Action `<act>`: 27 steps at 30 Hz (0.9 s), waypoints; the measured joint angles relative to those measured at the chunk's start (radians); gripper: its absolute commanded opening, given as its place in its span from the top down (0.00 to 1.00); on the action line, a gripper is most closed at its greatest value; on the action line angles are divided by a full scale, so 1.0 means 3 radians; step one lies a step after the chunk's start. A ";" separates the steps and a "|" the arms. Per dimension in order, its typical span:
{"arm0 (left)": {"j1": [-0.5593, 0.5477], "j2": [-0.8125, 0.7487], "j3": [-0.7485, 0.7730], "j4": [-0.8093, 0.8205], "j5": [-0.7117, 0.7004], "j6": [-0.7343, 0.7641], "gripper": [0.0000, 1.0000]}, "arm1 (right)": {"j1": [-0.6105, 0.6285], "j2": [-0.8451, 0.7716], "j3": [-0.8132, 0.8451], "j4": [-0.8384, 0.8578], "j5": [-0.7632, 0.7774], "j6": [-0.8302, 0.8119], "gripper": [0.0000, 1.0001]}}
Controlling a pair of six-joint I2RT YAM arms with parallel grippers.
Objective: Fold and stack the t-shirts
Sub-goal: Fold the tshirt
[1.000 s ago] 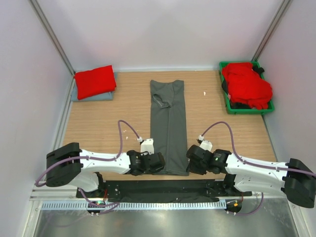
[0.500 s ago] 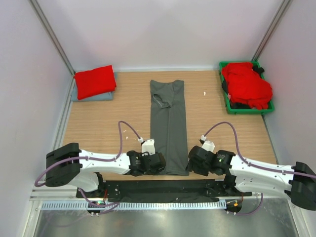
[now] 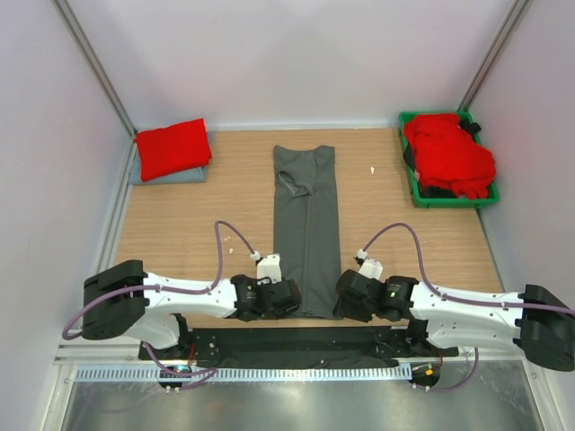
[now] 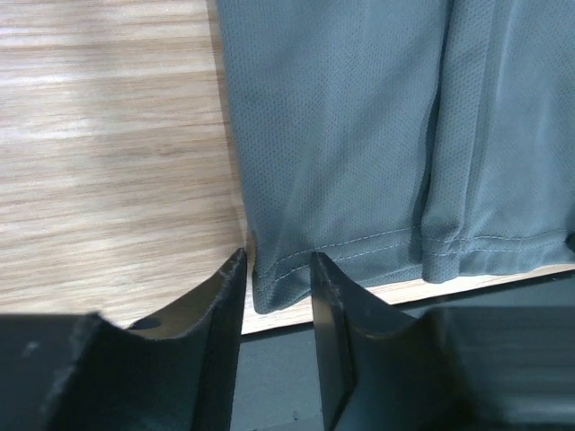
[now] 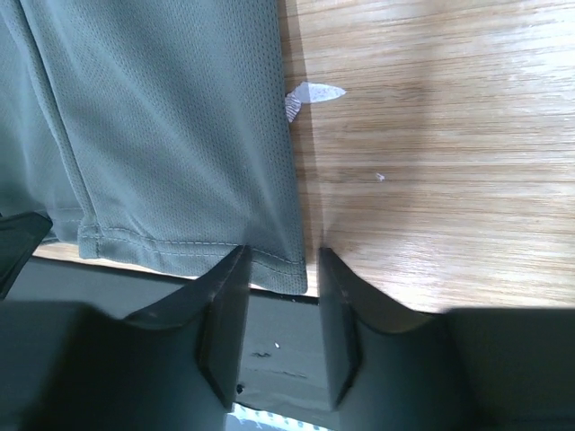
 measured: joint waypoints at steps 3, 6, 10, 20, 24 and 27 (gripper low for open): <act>-0.0017 0.0000 -0.0001 -0.0024 0.0000 -0.0008 0.79 | 0.0003 0.0006 -0.0010 0.0023 0.0001 0.0022 0.69; -0.0036 0.0001 -0.0001 -0.0028 -0.0001 -0.0013 0.92 | 0.0005 0.0006 -0.0024 0.0025 0.0004 0.0038 0.77; -0.0060 0.0001 -0.0001 -0.0028 -0.0010 -0.0010 1.00 | 0.0009 0.0006 -0.0028 0.0029 0.0006 0.0043 0.89; -0.0266 -0.0019 0.0004 -0.0102 -0.0011 -0.0122 1.00 | 0.0203 -0.0047 -0.0017 -0.0074 0.0070 0.0140 0.99; -0.0351 -0.0020 0.0103 -0.0289 -0.0015 -0.0173 1.00 | 0.0361 0.0020 0.0132 -0.0244 0.0191 0.0201 0.99; -0.0362 -0.0039 0.0268 -0.0515 -0.0074 -0.0174 1.00 | 0.0390 0.0158 0.0399 -0.0401 0.0343 0.0198 0.99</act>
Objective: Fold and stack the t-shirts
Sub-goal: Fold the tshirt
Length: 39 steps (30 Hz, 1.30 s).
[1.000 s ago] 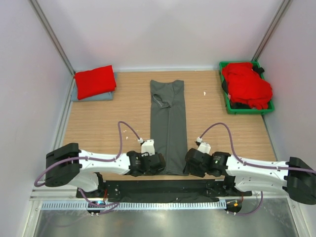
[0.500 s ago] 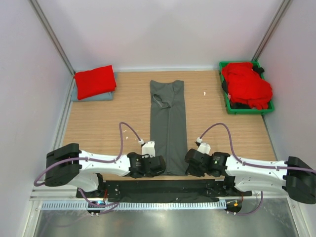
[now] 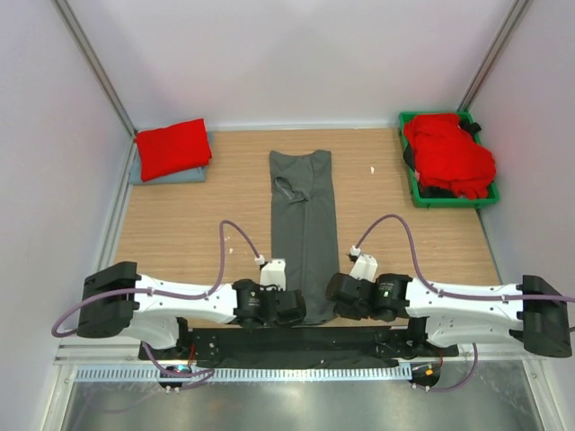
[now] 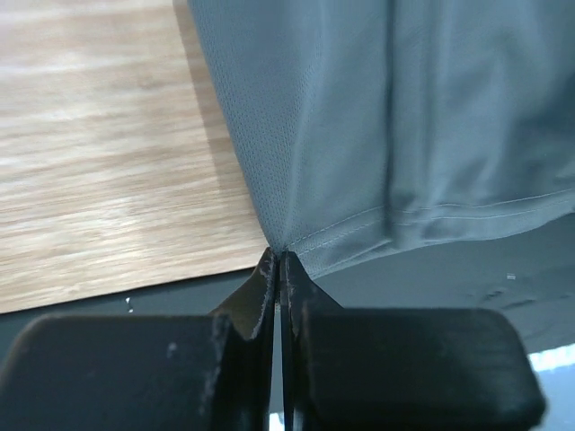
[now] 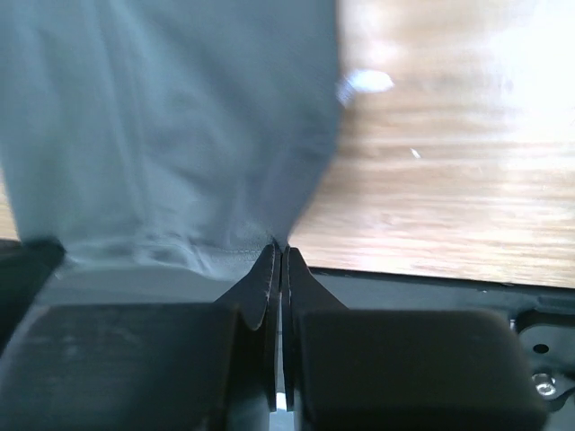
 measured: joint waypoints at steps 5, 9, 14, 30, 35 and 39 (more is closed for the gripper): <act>0.0029 -0.0188 0.0296 -0.0378 -0.0163 0.0033 1.00 | -0.0004 0.0306 0.0603 -0.0281 0.0298 -0.0118 0.99; 0.0178 -0.0313 0.0446 -0.0547 -0.0226 0.0146 1.00 | -0.0112 0.0533 0.1008 -0.0398 0.0463 -0.0292 0.99; 0.0558 -0.0329 0.0540 -0.0632 -0.0228 0.0409 1.00 | -0.0519 0.0676 0.1183 -0.0416 0.0497 -0.0624 0.99; 0.1598 0.0576 0.1404 -0.0521 0.0187 0.1480 1.00 | -0.1443 0.1169 0.1745 -0.0326 0.0407 -0.1541 0.99; 0.1829 0.0865 0.1620 -0.0498 0.0317 0.1696 1.00 | -0.1643 0.1349 0.1834 -0.0252 0.0323 -0.1759 0.99; 0.1980 0.1008 0.1802 -0.0500 0.0376 0.1843 1.00 | -0.1746 0.1497 0.1971 -0.0203 0.0272 -0.1905 0.99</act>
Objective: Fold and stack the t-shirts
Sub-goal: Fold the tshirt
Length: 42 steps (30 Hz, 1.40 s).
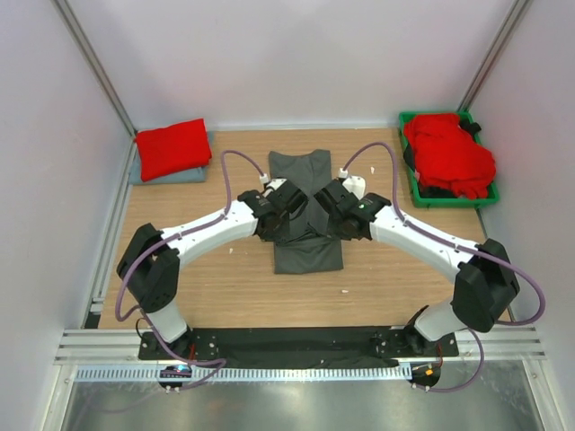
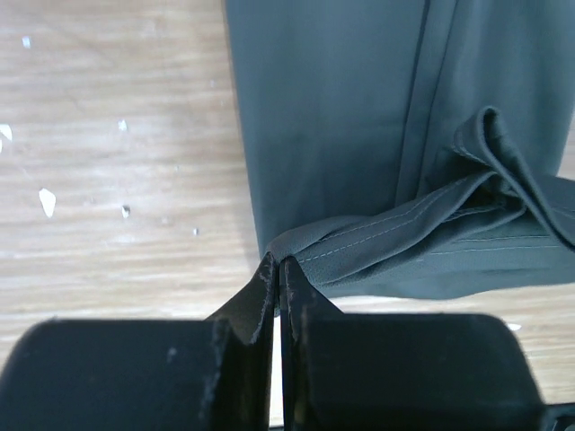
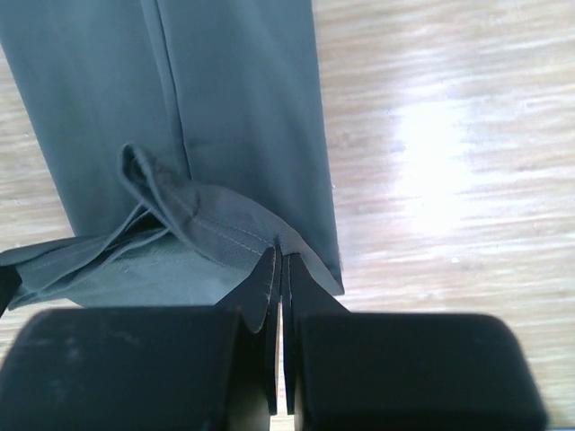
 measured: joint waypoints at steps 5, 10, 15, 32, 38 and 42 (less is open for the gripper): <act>0.0132 0.0200 0.0277 -0.0020 0.0048 0.0154 1.00 | -0.0103 0.0151 0.0142 0.0069 -0.0048 -0.0144 0.99; 0.0217 0.0367 0.0418 -0.0038 0.0100 0.0261 1.00 | -0.0211 0.0318 0.0215 0.0135 -0.0122 -0.0264 0.99; 0.0290 0.0504 0.0472 -0.0056 0.0127 0.0310 1.00 | -0.0306 0.0495 0.0267 0.0205 -0.0184 -0.0357 0.99; 0.0533 0.0776 0.0825 -0.0097 0.0160 0.0464 1.00 | -0.0549 0.0865 0.0610 0.0398 -0.0327 -0.0659 0.99; 0.0593 0.0965 0.0959 -0.0112 0.0179 0.0519 1.00 | -0.0621 0.1066 0.0637 0.0467 -0.0380 -0.0710 0.99; 0.0624 0.1086 0.0974 -0.0113 0.0200 0.0537 1.00 | -0.0662 0.1202 0.0637 0.0509 -0.0421 -0.0726 0.99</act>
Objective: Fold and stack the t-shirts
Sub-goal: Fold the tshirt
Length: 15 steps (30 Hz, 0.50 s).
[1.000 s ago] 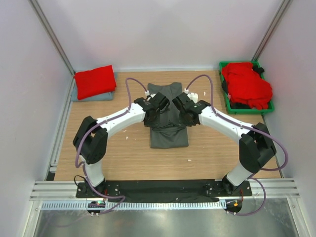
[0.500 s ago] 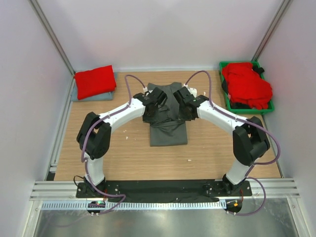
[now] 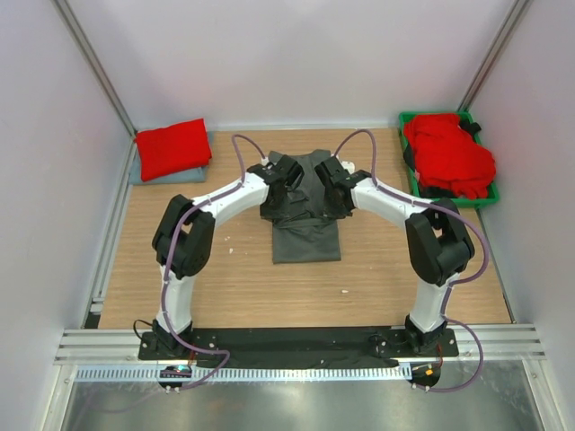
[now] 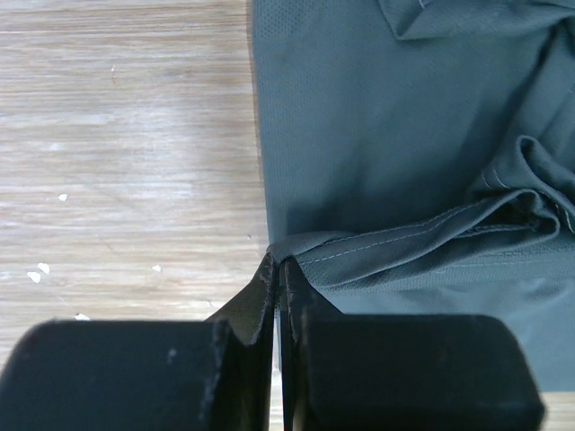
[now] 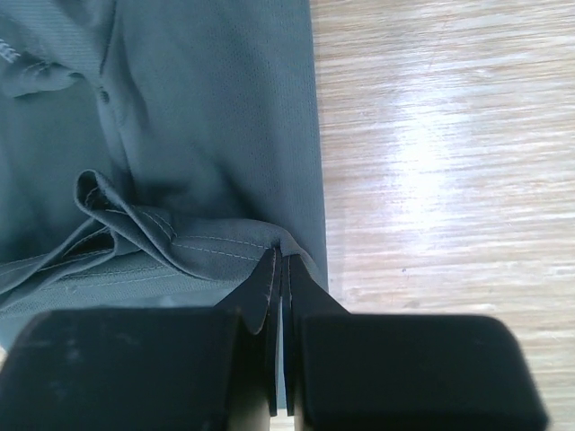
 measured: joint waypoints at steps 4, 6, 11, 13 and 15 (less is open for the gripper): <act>0.0041 0.0118 0.0041 0.0001 0.0028 0.0005 0.93 | -0.0028 0.0102 0.0003 0.0039 -0.0033 -0.0023 0.99; 0.0066 0.0168 0.0084 -0.0011 0.0050 0.0022 0.88 | -0.0047 0.0150 0.0015 0.0043 -0.0051 -0.0038 0.87; 0.0154 0.0312 0.0402 -0.0130 0.0051 0.0126 0.56 | -0.0132 0.0337 0.0304 -0.0055 -0.0058 -0.0117 0.24; 0.0207 0.0381 0.0651 -0.0237 0.0056 0.0174 0.45 | -0.0173 0.0411 0.0516 -0.0139 -0.0039 -0.0179 0.15; 0.0261 0.0450 0.0994 -0.0406 0.0046 0.0203 0.39 | -0.0214 0.0465 0.0791 -0.0245 -0.0005 -0.0231 0.14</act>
